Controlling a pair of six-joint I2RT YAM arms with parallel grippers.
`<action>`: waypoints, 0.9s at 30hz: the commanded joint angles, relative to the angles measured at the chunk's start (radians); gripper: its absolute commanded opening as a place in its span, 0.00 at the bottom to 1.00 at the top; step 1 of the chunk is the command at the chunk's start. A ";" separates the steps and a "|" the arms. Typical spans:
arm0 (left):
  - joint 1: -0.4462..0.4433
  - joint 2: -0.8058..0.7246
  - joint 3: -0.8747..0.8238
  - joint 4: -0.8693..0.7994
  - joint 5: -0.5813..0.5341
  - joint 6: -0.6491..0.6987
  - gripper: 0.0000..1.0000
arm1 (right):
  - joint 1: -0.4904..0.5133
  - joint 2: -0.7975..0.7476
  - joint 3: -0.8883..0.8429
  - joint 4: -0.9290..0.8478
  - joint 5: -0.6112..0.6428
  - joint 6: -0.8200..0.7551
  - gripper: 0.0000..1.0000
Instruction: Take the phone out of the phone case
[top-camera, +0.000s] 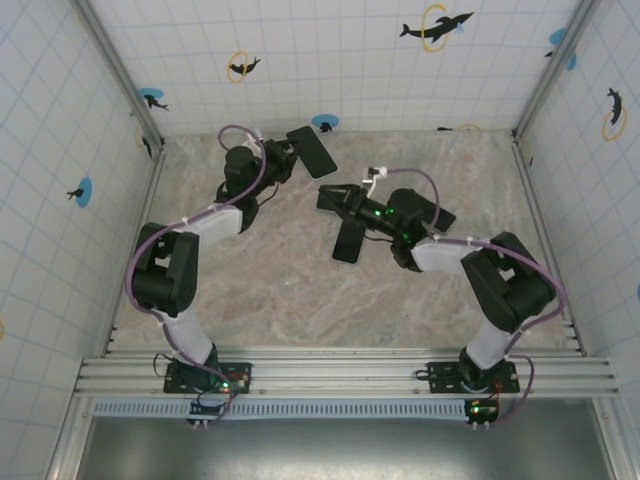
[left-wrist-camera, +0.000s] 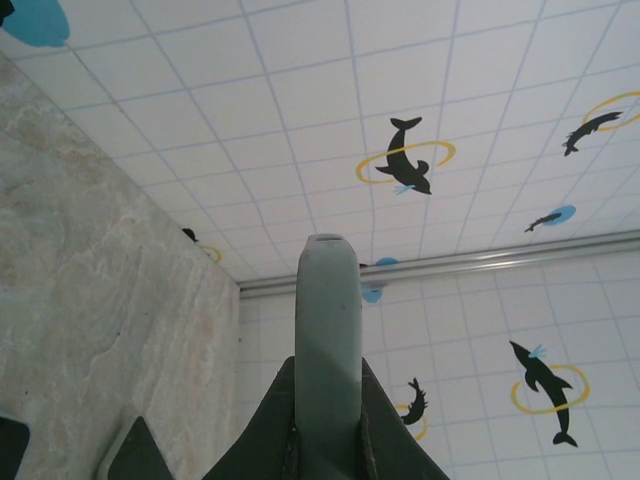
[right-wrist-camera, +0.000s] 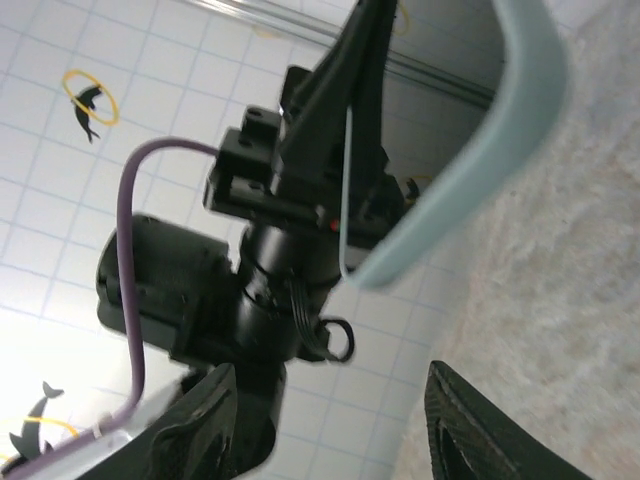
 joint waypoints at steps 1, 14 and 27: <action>-0.006 -0.059 -0.002 0.093 -0.014 -0.020 0.00 | 0.020 0.039 0.065 0.050 0.027 0.016 0.49; -0.020 -0.076 -0.013 0.103 -0.023 -0.042 0.00 | 0.012 0.064 0.071 0.080 0.098 0.009 0.30; -0.041 -0.075 -0.011 0.109 -0.014 -0.095 0.00 | 0.006 0.063 0.086 0.012 0.067 -0.090 0.16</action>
